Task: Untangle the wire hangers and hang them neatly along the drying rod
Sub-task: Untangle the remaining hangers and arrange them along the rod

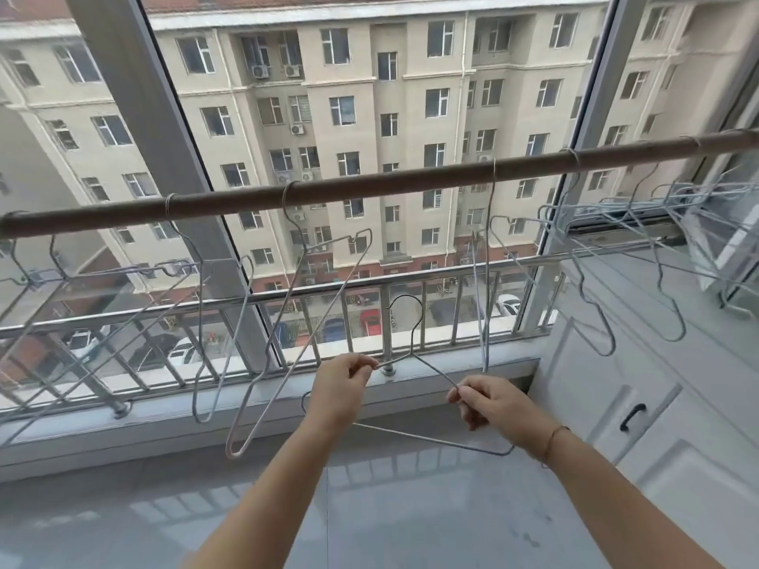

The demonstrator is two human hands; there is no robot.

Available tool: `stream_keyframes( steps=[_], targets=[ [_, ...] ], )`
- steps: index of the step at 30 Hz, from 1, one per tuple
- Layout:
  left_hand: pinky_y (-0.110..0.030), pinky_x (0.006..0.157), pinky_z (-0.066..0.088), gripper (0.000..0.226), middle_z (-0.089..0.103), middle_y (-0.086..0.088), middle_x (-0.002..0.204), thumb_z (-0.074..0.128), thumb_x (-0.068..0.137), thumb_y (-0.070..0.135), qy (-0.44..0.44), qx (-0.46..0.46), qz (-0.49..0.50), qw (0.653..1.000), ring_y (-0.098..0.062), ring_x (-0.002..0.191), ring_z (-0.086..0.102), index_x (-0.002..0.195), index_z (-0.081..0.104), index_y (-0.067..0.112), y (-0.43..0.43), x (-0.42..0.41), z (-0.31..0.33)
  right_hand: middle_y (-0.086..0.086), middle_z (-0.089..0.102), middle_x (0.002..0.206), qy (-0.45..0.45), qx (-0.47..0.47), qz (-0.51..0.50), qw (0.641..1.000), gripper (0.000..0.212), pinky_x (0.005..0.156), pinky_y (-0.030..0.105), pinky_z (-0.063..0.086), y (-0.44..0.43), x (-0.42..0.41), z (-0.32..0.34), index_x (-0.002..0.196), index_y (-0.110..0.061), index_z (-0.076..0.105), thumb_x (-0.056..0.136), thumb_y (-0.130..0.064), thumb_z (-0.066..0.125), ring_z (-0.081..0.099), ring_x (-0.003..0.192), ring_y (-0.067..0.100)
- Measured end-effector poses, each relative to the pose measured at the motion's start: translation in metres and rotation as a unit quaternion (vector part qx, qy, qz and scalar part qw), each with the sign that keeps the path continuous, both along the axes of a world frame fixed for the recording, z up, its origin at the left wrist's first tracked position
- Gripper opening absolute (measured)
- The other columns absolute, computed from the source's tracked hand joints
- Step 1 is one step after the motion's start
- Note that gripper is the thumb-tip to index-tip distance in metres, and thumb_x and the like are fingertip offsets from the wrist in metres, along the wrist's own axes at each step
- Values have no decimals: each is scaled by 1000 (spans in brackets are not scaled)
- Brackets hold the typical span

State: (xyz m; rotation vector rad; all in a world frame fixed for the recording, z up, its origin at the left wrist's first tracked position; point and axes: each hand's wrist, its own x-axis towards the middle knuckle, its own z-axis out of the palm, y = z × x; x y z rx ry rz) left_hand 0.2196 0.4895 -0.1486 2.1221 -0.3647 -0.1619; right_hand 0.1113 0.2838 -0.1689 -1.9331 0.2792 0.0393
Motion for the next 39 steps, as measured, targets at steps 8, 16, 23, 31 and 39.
stream_keyframes(
  steps=[8, 16, 23, 31, 39],
  targets=[
    [-20, 69, 47, 16, 70, 5, 76, 63, 86, 33, 90, -143, 30, 985, -9, 72, 62, 81, 68, 18, -29, -45, 15, -7, 48, 58, -80, 147, -116, 979, 26, 48, 18, 35, 64, -22, 16, 86, -15, 67, 95, -11, 44, 40, 51, 7],
    [-27, 71, 53, 13, 72, -12, 79, 70, 82, 16, 188, -278, -2, 942, -16, 70, 64, 90, 71, 6, -25, -52, 54, -8, 48, 56, -142, 178, -152, 962, 22, 48, 21, 35, 106, -10, 45, 90, -18, 65, 96, -16, 44, 40, 51, 8],
    [-24, 60, 53, 8, 68, -5, 69, 69, 83, 12, 156, -326, -12, 933, -13, 63, 63, 90, 71, 8, -22, -48, 87, -8, 52, 53, -207, 211, -144, 944, 29, 50, 16, 38, 120, -5, 67, 88, -30, 69, 95, -13, 46, 43, 51, 5],
    [-22, 60, 53, 8, 68, -4, 68, 69, 82, 11, 133, -359, -35, 923, -12, 60, 62, 87, 72, 5, -40, -38, 117, -7, 43, 52, -279, 197, -135, 930, 23, 46, 14, 33, 104, 4, 102, 101, -12, 65, 95, -6, 44, 37, 49, 5],
    [-21, 65, 54, 9, 66, -2, 65, 69, 82, 12, 111, -376, -34, 919, -13, 62, 60, 88, 72, 5, -51, -25, 133, -7, 42, 51, -294, 203, -130, 925, 23, 43, 15, 30, 93, 19, 118, 90, -8, 65, 95, -6, 44, 34, 47, 5]
  ],
)
